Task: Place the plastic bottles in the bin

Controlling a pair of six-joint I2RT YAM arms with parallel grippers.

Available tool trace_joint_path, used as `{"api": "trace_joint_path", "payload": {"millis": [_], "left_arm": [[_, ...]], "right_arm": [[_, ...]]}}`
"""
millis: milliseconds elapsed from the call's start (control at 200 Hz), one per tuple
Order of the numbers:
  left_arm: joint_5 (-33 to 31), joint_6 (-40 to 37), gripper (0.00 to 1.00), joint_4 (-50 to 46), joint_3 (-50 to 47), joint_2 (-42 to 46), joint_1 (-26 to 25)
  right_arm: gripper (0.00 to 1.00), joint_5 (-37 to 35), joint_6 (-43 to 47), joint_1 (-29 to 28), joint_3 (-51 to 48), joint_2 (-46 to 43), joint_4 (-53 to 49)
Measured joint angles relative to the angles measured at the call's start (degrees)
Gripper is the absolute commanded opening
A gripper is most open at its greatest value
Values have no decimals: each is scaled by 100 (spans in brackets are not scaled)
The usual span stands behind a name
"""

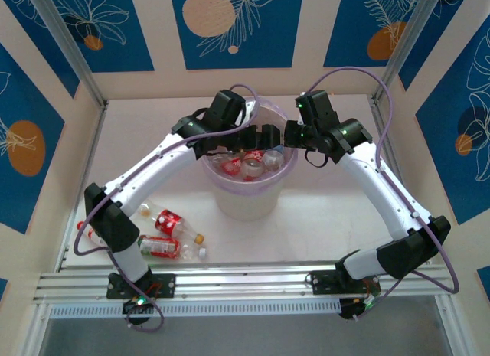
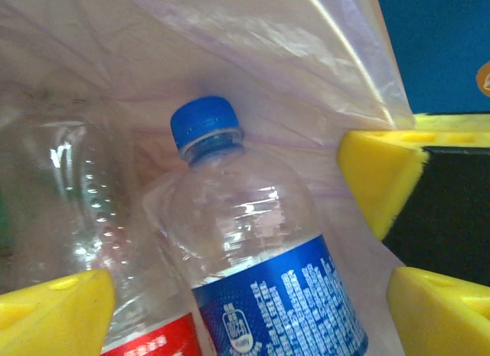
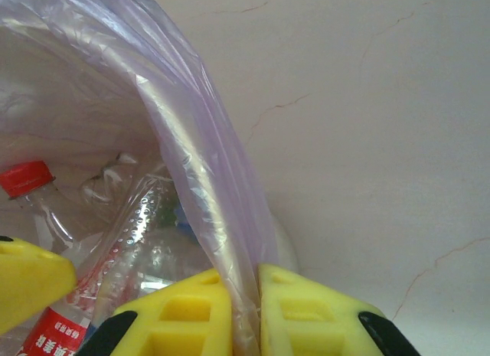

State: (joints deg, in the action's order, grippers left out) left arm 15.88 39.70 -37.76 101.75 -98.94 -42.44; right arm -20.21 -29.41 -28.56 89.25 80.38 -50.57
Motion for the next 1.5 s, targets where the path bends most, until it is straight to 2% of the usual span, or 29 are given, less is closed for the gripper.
{"api": "trace_joint_path", "payload": {"millis": [150, 295, 465, 600, 965, 1135, 1215, 1301, 1496], "left_arm": [[-146, -68, 69, -81, -22, 52, 146], [-127, -103, 59, -50, -133, 190, 192], [-87, -107, 53, -9, -321, 188, 142], [-98, -188, 54, -20, -326, 109, 50], [-214, -634, 60, -122, -205, 33, 2], [-352, -931, 73, -501, 310, -55, -20], [-468, -1032, 90, -581, 522, -35, -17], [-616, -1167, 100, -675, 619, 63, 37], [-1023, -1145, 100, -1150, 669, 612, 476]], "right_arm": [[15, 0, 0, 0, 0, 0, -2], [15, -2, 2, 0, 0, 0, -2], [14, -2, 2, 0, 0, 0, -2], [14, -4, 0, 0, 0, 0, -2], [14, -68, -7, -31, -4, 0, 2], [14, -85, -7, -35, -7, 0, 4], [14, -85, -4, -37, -4, 0, 7], [14, -87, -2, -37, -7, 0, 4], [15, -94, 0, -37, -7, 0, 7]]}}
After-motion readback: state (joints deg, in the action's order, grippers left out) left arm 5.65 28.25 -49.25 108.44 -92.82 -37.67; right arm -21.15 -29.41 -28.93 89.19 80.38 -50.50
